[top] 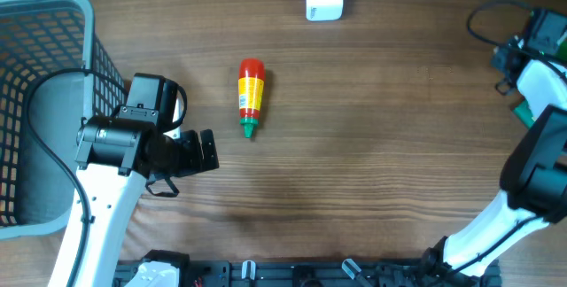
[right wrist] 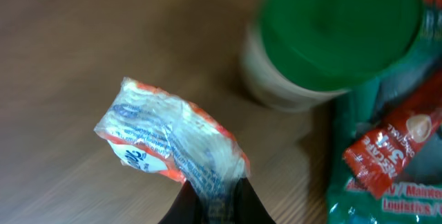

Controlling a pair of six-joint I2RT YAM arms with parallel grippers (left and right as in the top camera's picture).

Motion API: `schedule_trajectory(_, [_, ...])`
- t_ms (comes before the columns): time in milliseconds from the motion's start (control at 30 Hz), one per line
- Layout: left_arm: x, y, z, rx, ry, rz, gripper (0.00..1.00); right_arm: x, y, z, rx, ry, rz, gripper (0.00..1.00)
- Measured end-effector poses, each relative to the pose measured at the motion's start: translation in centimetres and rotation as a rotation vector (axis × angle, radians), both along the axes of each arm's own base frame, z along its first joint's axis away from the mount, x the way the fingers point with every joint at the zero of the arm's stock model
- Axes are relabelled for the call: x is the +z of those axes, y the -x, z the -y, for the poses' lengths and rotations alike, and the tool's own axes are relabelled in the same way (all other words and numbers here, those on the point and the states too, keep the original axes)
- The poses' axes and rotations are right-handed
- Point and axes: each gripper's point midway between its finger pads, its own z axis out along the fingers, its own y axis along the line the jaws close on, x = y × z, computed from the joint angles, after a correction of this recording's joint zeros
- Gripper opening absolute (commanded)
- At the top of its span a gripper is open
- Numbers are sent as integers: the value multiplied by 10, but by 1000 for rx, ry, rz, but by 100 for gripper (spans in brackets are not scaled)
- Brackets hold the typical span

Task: Scan the item barcode
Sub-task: 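Carry the Kleenex pack right toward the scanned items, then reach the right gripper to the sauce bottle and grasp its cap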

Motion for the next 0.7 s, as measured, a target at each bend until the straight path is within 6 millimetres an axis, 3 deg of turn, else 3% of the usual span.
schedule_trajectory(33, [0, 0, 0, 0, 0, 0, 100, -10, 4, 8, -13, -1, -11, 7])
schedule_trajectory(67, [0, 0, 0, 0, 0, 0, 100, -18, 8, 14, -23, -3, -22, 24])
schedule_trajectory(133, [0, 0, 0, 0, 0, 0, 100, -18, 10, 17, -24, 3, -25, 67])
schedule_trajectory(167, [0, 0, 0, 0, 0, 0, 100, -14, 7, 15, -17, 8, -18, 75])
schedule_trajectory(200, [0, 0, 0, 0, 0, 0, 100, -9, 5, 13, -9, 14, -11, 100])
schedule_trajectory(267, [0, 0, 0, 0, 0, 0, 100, 12, 2, 4, 14, 29, 12, 100])
schedule_trajectory(367, [0, 0, 0, 0, 0, 0, 100, 68, 0, -23, 67, 43, 76, 100])
schedule_trajectory(400, [0, 0, 0, 0, 0, 0, 100, 91, 1, -41, 101, 26, 107, 100])
schedule_trajectory(467, [0, 0, 0, 0, 0, 0, 100, 144, 1, -99, 208, -67, 215, 100])
schedule_trajectory(533, [0, 0, 0, 0, 0, 0, 100, 184, 3, -174, 357, -225, 316, 100])
schedule_trajectory(600, [0, 0, 0, 0, 0, 0, 100, 195, 9, -245, 498, -394, 331, 100])
schedule_trajectory(700, [0, 0, 0, 0, 0, 0, 100, 178, 19, -354, 728, -574, 254, 100])
